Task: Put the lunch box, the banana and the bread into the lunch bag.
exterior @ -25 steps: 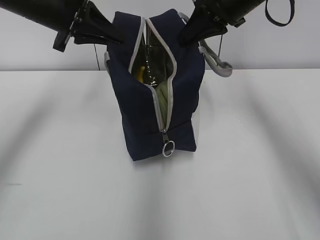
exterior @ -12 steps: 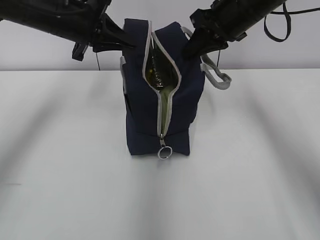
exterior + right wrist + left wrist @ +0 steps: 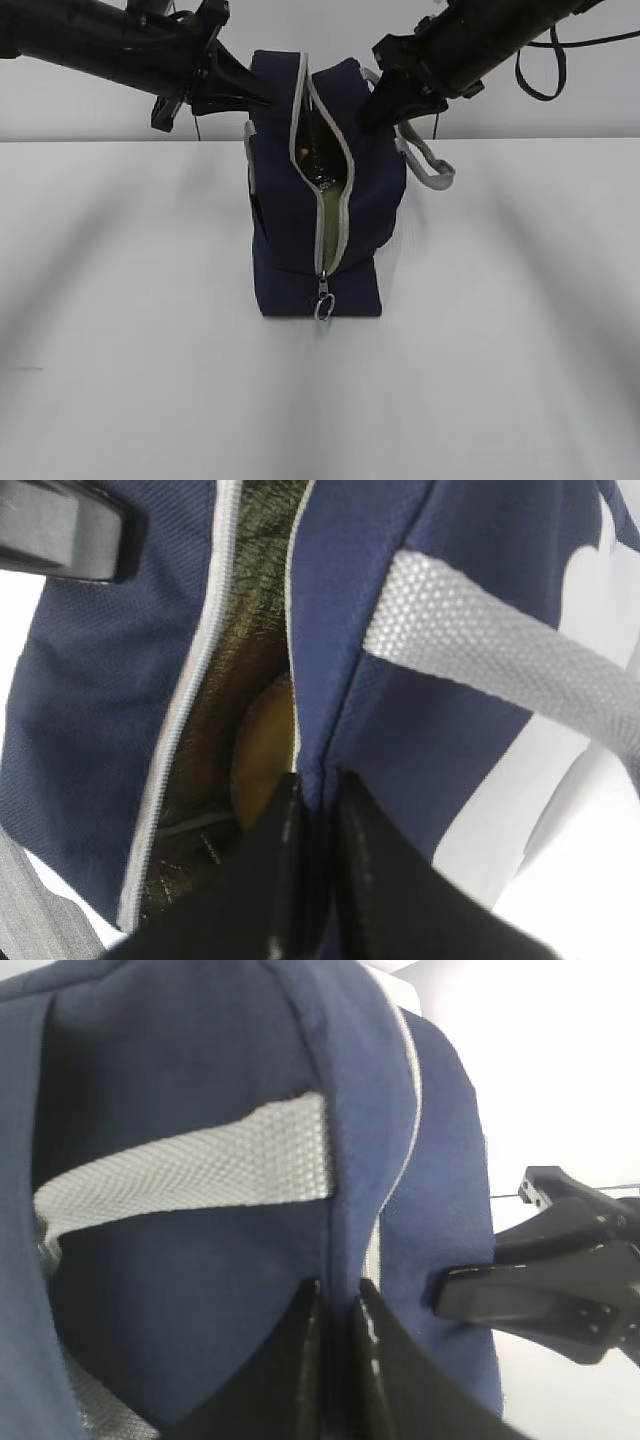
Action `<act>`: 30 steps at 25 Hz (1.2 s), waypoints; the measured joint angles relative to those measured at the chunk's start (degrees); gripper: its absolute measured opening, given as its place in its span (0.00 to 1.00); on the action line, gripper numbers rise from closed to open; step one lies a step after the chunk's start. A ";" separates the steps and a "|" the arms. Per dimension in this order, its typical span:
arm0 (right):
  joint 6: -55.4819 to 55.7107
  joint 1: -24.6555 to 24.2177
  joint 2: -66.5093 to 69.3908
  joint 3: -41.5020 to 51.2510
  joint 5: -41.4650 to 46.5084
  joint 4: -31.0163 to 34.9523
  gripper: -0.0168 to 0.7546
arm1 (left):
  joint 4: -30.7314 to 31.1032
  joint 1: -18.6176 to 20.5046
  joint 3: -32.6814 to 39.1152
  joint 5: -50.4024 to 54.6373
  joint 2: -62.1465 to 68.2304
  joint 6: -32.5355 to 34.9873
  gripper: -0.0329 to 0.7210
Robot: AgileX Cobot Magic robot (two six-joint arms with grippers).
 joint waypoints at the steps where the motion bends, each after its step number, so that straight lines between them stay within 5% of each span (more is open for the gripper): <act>1: 0.00 -0.13 0.00 -0.10 0.13 0.00 0.19 | 0.00 0.00 0.00 0.00 0.00 0.00 0.12; 6: 0.00 -0.13 0.00 -2.14 2.29 -1.25 0.61 | -0.14 0.00 0.00 0.50 0.00 0.13 0.55; 9: 2.63 -0.13 0.00 -4.74 4.07 -6.40 0.71 | -0.14 0.96 0.00 1.92 0.00 0.13 0.74; 14: 6.42 -0.13 -0.68 -9.73 6.36 -13.39 0.73 | 3.64 3.30 0.00 5.72 -1.43 -0.15 0.79; 21: 10.99 -0.13 -7.17 -10.16 6.95 -17.37 0.73 | 20.12 3.82 0.00 11.50 -11.27 -6.45 0.79; 30: 12.84 1.18 -21.25 2.82 7.38 -17.63 0.70 | 37.13 2.67 0.00 14.52 -23.50 -14.06 0.74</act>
